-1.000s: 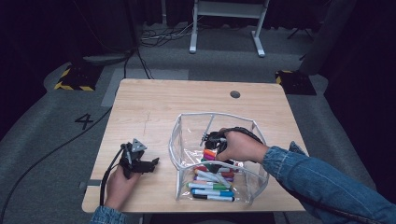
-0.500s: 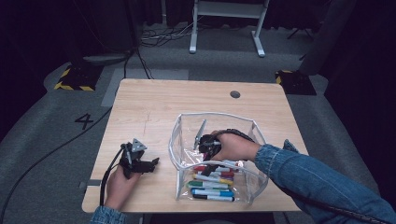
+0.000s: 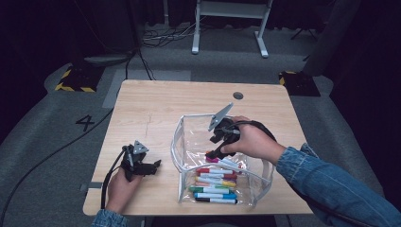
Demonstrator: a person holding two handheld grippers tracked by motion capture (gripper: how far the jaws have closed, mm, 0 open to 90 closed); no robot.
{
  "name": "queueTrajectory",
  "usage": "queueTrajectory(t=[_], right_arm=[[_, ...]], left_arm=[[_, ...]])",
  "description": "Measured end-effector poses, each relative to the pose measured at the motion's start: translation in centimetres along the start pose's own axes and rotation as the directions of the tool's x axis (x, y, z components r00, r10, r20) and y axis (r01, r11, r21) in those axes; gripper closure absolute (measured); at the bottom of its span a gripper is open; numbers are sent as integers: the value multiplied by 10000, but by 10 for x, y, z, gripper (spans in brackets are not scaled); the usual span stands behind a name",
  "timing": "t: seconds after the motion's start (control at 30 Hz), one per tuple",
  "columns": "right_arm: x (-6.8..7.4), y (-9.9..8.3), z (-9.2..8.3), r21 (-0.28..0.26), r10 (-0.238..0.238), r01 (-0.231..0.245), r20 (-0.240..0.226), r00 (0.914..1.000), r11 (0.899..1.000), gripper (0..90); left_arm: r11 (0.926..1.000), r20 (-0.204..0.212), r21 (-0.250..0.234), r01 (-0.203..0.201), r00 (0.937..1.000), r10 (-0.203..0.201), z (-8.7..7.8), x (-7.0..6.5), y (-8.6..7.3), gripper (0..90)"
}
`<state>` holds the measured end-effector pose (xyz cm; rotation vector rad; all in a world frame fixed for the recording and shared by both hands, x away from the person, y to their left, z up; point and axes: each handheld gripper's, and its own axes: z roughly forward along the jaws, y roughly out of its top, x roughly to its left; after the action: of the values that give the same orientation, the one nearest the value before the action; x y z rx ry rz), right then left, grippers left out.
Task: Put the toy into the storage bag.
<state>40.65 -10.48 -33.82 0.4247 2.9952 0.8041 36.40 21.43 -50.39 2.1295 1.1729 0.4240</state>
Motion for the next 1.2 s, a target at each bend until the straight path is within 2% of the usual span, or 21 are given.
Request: queueTrajectory(t=[0.1,0.2,0.3,0.4,0.47,0.57,0.63,0.73,0.8,0.9,0.93,0.97,1.0,1.07,1.13,1.2], right_arm=[[2,-6,-24,-672,511,-481,437,9977,9966,345],[3,-14,-46,-1183,711,-607,857,9938,9911,343],[3,-28,-70,-1927,1131,-892,1164,9867,9772,338],[2,-48,-91,-2604,1715,-1271,1558,9728,9571,338],[1,-66,-104,-2937,2159,-1554,1860,9585,9432,338],[0,-87,-118,-3363,2722,-1946,2016,9409,9214,344],[-2,-101,-126,-3813,3124,-2156,2131,9257,8989,351],[-3,-120,-133,-4029,3584,-2482,2256,9059,8809,342],[-3,-135,-135,-4151,3900,-2676,2445,8878,8695,338],[-3,-164,-131,-4320,4287,-2925,2609,8650,8531,340],[-4,-172,-129,-4366,4384,-2994,2624,8596,8484,343],[-5,-185,-124,-4477,4526,-3078,2629,8521,8395,340],[-7,-192,-121,-4540,4590,-3114,2619,8490,8349,332],[-11,-212,-112,-4521,4945,-3466,2642,8280,8219,332],[-15,-230,-102,-4512,5207,-3750,2584,8137,8098,331],[-20,-247,-89,-4481,5488,-4008,2717,7906,7991,331]], left_arm=[[10000,8,-13,8,10000,-8,0,0,0,148],[10000,1,-8,-41,10000,41,0,0,0,148],[10000,-4,9,-51,10000,51,-1,0,-1,147],[10000,-1,2,-66,10000,66,-1,1,-1,148],[10000,-2,-1,-65,10000,65,-1,1,-1,147],[10000,-2,13,-49,10000,49,-1,0,-1,147],[10000,-3,12,-47,10000,47,-1,0,-1,148],[10000,-5,12,-49,10000,49,-1,0,-1,147],[10000,-3,0,-67,10000,67,-1,1,-1,148],[10000,-3,1,-69,10000,69,-1,1,-1,147],[10000,-3,-3,-70,10000,70,-1,1,-1,147],[10000,-2,-1,-68,10000,68,-1,1,-1,148],[10000,-1,-3,-68,10000,68,-1,1,-1,148],[10000,-1,-9,-75,10000,75,-1,1,-1,148],[10000,-16,-9,-59,10000,59,-1,0,-1,147],[10000,-25,-10,-50,10000,50,-1,0,-1,148]])
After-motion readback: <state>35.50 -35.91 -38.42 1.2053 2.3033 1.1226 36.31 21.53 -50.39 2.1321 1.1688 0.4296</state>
